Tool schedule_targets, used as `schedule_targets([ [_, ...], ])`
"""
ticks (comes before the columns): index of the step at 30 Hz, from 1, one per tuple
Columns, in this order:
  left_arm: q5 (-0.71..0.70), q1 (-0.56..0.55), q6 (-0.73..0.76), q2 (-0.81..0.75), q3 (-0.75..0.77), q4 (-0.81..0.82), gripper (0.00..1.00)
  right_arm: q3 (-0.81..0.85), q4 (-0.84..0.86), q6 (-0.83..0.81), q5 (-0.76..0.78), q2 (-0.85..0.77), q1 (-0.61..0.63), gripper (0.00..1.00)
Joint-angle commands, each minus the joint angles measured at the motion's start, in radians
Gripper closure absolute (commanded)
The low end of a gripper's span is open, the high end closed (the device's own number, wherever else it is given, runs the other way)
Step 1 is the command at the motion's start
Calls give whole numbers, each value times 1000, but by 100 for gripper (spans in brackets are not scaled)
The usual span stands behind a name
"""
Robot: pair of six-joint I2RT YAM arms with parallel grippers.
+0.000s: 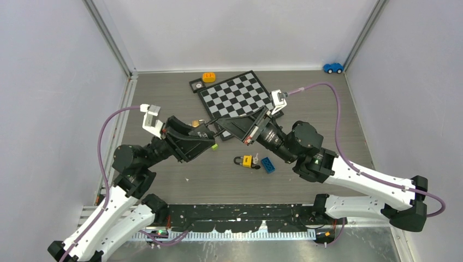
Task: Lock with the key
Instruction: Lock the lock.
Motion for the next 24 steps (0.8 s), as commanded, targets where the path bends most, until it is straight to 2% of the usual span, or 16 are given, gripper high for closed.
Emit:
schedule_targets([
  [1, 14, -5, -9, -4, 25, 79, 65, 3, 126, 45, -9, 15, -7, 100],
  [3, 18, -5, -9, -2, 26, 78, 73, 1, 125, 43, -10, 16, -8, 100],
  [7, 18, -4, -9, 2, 27, 78, 78, -3, 106, 30, -12, 7, -7, 100],
  [12, 36, -5, -8, 17, 40, 69, 98, 0, 30, -46, -12, -29, -7, 99],
  [14, 58, -5, -6, 27, 51, 48, 100, 15, -42, -107, -6, -52, -7, 85],
  [16, 76, -4, -8, 31, 52, 44, 100, 32, -111, -184, 9, -72, -8, 67],
  [18, 88, -5, -6, 30, 48, 39, 100, 67, -185, -249, 16, -69, -8, 55],
  [20, 100, -5, 9, 25, 53, 13, 100, 127, -279, -304, 7, -51, -8, 51],
  [24, 124, -4, 56, 6, 74, -82, 100, 238, -435, -386, -36, -13, -8, 50],
])
